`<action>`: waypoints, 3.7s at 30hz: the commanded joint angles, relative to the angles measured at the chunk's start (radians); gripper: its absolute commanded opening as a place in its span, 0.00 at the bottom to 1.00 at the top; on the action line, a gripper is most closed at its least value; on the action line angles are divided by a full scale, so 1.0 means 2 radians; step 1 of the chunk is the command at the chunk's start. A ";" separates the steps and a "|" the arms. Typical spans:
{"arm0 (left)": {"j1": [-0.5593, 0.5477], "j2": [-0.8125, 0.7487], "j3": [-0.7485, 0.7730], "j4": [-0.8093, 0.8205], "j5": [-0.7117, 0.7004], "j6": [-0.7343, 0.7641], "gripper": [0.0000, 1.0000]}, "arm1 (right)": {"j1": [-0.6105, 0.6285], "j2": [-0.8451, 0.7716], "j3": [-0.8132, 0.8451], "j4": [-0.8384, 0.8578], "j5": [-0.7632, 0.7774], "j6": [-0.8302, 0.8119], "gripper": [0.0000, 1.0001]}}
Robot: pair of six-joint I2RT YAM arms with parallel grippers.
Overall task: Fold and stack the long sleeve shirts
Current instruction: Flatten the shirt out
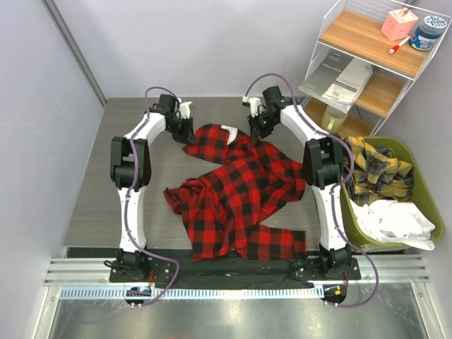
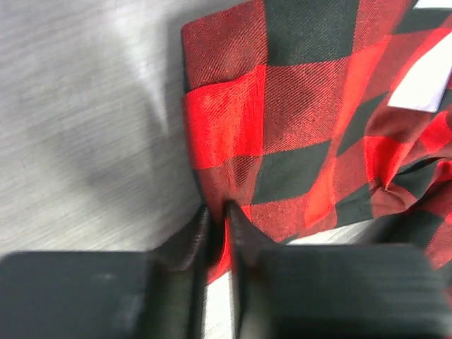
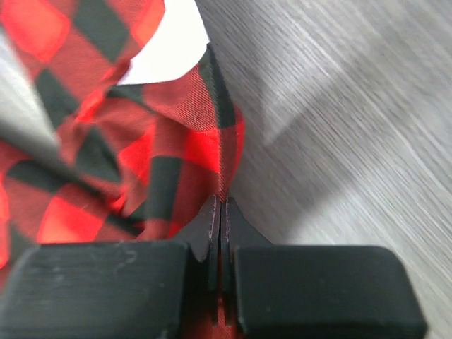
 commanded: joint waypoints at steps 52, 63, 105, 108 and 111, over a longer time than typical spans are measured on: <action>-0.019 -0.503 -0.312 -0.409 0.086 0.525 0.07 | -0.057 -0.440 -0.267 -0.099 -0.025 -0.082 0.01; 0.123 -0.567 -0.424 -0.387 0.016 0.564 0.69 | -0.034 -0.468 -0.427 -0.099 -0.003 -0.128 0.01; -0.145 -0.350 -0.331 -0.169 -0.217 0.027 0.49 | -0.035 -0.441 -0.366 -0.063 0.001 -0.056 0.01; -0.153 -0.350 -0.339 -0.162 -0.247 0.027 0.46 | -0.035 -0.441 -0.367 -0.061 0.001 -0.055 0.01; -0.160 -0.342 -0.341 -0.162 -0.265 0.012 0.42 | -0.035 -0.438 -0.367 -0.061 0.001 -0.054 0.01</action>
